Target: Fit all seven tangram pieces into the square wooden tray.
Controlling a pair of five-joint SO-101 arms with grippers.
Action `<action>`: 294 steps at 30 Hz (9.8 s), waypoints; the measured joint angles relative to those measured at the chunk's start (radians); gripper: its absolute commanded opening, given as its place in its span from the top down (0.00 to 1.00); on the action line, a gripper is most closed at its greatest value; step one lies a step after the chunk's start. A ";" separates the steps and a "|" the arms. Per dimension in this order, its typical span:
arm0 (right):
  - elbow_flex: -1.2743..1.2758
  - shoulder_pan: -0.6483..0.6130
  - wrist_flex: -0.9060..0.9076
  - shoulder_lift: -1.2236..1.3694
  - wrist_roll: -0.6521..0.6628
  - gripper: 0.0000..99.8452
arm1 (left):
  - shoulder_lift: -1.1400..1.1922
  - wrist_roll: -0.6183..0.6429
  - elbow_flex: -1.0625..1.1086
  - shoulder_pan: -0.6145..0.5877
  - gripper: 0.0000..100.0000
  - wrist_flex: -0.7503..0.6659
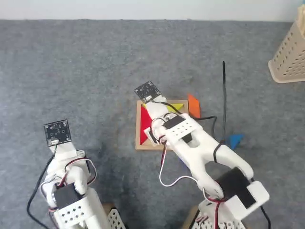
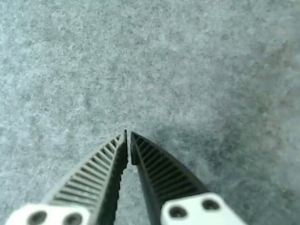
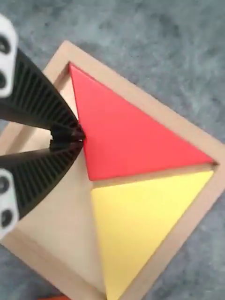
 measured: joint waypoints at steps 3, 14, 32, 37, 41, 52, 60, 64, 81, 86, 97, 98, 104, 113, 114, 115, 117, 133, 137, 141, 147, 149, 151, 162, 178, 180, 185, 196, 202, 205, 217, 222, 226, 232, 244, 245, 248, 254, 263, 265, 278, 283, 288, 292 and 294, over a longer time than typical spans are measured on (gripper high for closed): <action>0.000 0.008 -0.003 0.000 0.000 0.99 | 0.000 0.000 0.000 0.000 0.99 0.000; 0.000 0.144 0.133 -0.198 0.000 0.89 | 0.000 0.000 0.000 0.000 0.99 0.000; -0.470 0.439 0.358 0.252 -0.052 0.72 | 0.000 0.000 0.000 0.000 0.99 0.000; -0.494 0.430 0.358 0.269 -0.051 0.71 | 0.000 0.000 0.000 0.000 0.99 0.000; -0.500 0.407 0.344 0.328 -0.051 0.71 | 0.000 0.000 0.000 0.000 0.99 0.000; -0.557 0.431 0.336 0.414 -0.044 0.71 | 0.000 0.000 0.000 0.000 0.99 0.000; -0.557 0.466 0.336 0.414 -0.043 0.88 | 0.000 0.000 0.000 0.000 0.99 0.000; -0.569 0.540 0.338 0.414 -0.049 0.89 | 0.000 0.000 0.000 0.000 0.99 0.000; -0.750 0.554 0.476 0.359 -0.021 0.77 | 0.000 0.000 0.000 0.000 0.99 0.000; -0.842 0.554 0.486 0.422 0.000 0.77 | 0.000 0.000 0.000 0.000 0.99 0.000; -0.773 0.451 0.580 0.368 0.281 0.76 | 0.000 0.000 0.000 0.000 0.99 0.000; -0.736 0.423 0.580 0.353 0.301 0.76 | 0.000 0.000 0.000 0.000 0.99 0.000; -0.572 0.361 0.486 0.330 0.331 0.76 | 0.000 0.000 0.000 0.000 0.99 0.000; -0.568 0.443 0.377 0.400 0.221 0.77 | 0.000 0.000 0.000 0.000 0.99 0.000; -0.568 0.448 0.377 0.414 0.215 0.77 | 0.000 0.000 0.000 0.000 0.99 0.000; -0.577 0.451 0.379 0.425 0.210 0.77 | 0.000 0.000 0.000 0.000 0.99 0.000; -0.605 0.446 0.397 0.451 0.203 0.77 | 0.000 0.000 0.000 0.000 0.99 0.000; -0.715 0.477 0.419 0.509 0.275 0.76 | 0.000 0.000 0.000 -0.002 0.99 0.000; -0.715 0.477 0.381 0.526 0.328 0.77 | 0.000 0.000 0.000 -0.002 0.99 0.000; -0.718 0.477 0.362 0.543 0.420 0.80 | 0.000 0.000 0.000 0.000 0.99 0.000; -0.738 0.489 0.351 0.549 0.457 1.00 | 0.000 0.000 0.000 -0.002 0.99 0.000; -0.747 0.500 0.347 0.551 0.433 0.98 | 0.000 0.000 0.000 0.000 0.99 0.000; -0.761 0.516 0.356 0.552 0.384 0.99 | 0.000 0.000 0.000 0.000 0.99 0.000; -0.704 0.514 0.575 0.359 0.034 0.99 | 0.000 0.000 0.000 -0.002 0.99 0.000; -0.361 0.315 0.417 0.115 -0.279 0.99 | 0.000 0.000 0.000 0.000 0.99 0.000; -0.361 0.308 0.374 0.141 -0.279 0.99 | 0.000 0.000 0.000 0.000 0.99 0.000; -0.373 0.255 0.336 0.212 -0.304 0.96 | 0.000 0.000 0.000 0.000 0.99 0.000; -0.451 0.242 0.427 0.252 -0.328 0.83 | 0.000 0.000 0.000 0.000 0.99 0.000; -0.453 0.247 0.439 0.252 -0.308 0.83 | 0.000 0.000 0.000 0.000 0.99 0.000; -0.453 0.247 0.439 0.218 -0.298 0.87 | 0.000 0.000 0.000 0.000 0.99 0.000; -0.066 0.245 0.153 -0.129 -0.114 0.97 | 0.000 0.000 0.000 0.000 0.99 0.000; 0.000 0.245 0.092 -0.144 -0.075 0.97 | 0.000 0.000 0.000 0.000 0.99 0.000; 0.002 0.245 0.091 -0.147 -0.066 0.97 | 0.000 0.000 0.000 0.000 0.99 0.000; 0.002 0.318 0.094 -0.147 -0.061 0.97 | 0.000 0.000 0.000 0.000 0.99 0.000; -0.083 0.450 0.608 -0.157 0.232 0.97 | 0.000 0.000 0.000 0.000 0.99 0.000; -0.083 0.453 0.634 -0.158 0.233 0.97 | 0.000 0.000 0.000 0.000 0.99 0.000; -0.083 0.459 0.692 -0.160 0.245 0.97 | 0.000 0.000 0.000 0.000 0.99 0.000; -0.063 0.456 0.715 -0.221 0.290 0.92 | 0.000 0.000 0.000 0.000 0.99 0.000; 0.052 0.456 0.644 -0.227 0.379 0.81 | 0.000 0.000 0.000 0.000 0.99 0.000; 0.097 0.456 0.568 -0.227 0.379 0.81 | 0.000 0.000 0.000 0.000 0.99 0.000; 0.138 0.454 0.443 -0.193 0.384 0.81 | 0.000 0.000 0.000 0.000 0.99 0.000; 0.121 0.456 0.440 -0.144 0.384 0.81 | 0.000 0.000 0.000 0.000 0.99 0.000; 0.118 0.456 0.442 -0.137 0.385 0.81 | 0.000 0.000 0.000 0.000 0.99 0.000; 0.118 0.456 0.442 -0.137 0.385 0.81 | 0.000 0.000 0.000 0.000 0.99 0.000; 0.118 0.456 0.442 -0.137 0.385 0.81 | 0.000 0.000 0.000 0.000 0.99 0.000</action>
